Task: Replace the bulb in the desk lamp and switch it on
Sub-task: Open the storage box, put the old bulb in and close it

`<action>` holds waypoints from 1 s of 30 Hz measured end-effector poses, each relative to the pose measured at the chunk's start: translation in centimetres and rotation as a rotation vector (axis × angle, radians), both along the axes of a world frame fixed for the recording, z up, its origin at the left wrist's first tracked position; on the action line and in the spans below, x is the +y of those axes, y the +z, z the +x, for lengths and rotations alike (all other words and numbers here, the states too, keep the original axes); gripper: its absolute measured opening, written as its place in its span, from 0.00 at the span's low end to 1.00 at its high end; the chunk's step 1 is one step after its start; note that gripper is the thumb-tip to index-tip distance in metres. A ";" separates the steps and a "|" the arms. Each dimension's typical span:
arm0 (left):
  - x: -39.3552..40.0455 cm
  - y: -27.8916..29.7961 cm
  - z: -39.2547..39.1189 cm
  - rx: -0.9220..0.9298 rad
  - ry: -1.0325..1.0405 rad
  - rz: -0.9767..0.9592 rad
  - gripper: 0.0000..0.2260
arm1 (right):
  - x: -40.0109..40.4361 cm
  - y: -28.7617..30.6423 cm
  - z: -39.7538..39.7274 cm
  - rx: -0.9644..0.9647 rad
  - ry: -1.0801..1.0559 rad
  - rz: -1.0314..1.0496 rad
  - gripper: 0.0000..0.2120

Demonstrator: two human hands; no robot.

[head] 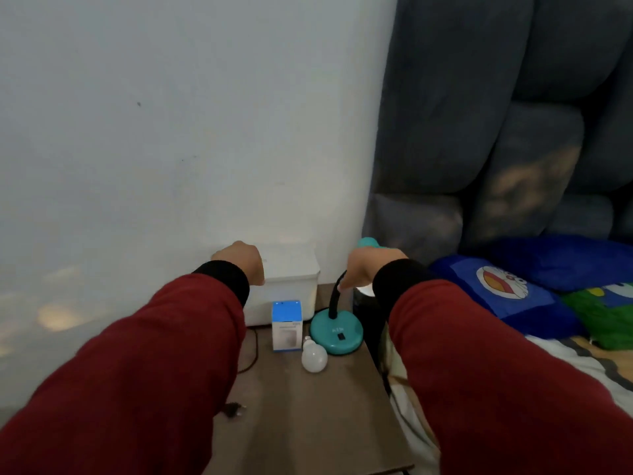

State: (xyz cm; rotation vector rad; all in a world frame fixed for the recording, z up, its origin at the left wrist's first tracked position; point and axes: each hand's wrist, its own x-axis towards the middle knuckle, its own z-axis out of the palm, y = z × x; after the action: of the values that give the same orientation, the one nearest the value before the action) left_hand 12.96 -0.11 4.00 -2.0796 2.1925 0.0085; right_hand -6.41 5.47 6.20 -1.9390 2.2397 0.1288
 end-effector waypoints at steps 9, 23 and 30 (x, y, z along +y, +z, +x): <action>-3.6 2.5 5.3 0.035 0.118 -0.032 0.16 | -7.2 1.4 3.6 0.074 0.110 0.039 0.25; -18.1 -7.6 8.9 0.560 0.021 0.045 0.28 | -21.6 -8.6 3.0 -0.482 0.000 -0.087 0.33; -20.4 -12.5 9.3 0.769 0.044 0.058 0.27 | -24.1 -13.1 2.4 -0.720 -0.111 -0.089 0.36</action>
State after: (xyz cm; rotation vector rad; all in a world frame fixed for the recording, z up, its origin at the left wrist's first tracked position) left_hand 22.24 -20.55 -8.46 -2.3432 2.4481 1.0176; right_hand -4.00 -18.68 -6.90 -1.5403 1.8608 -0.5944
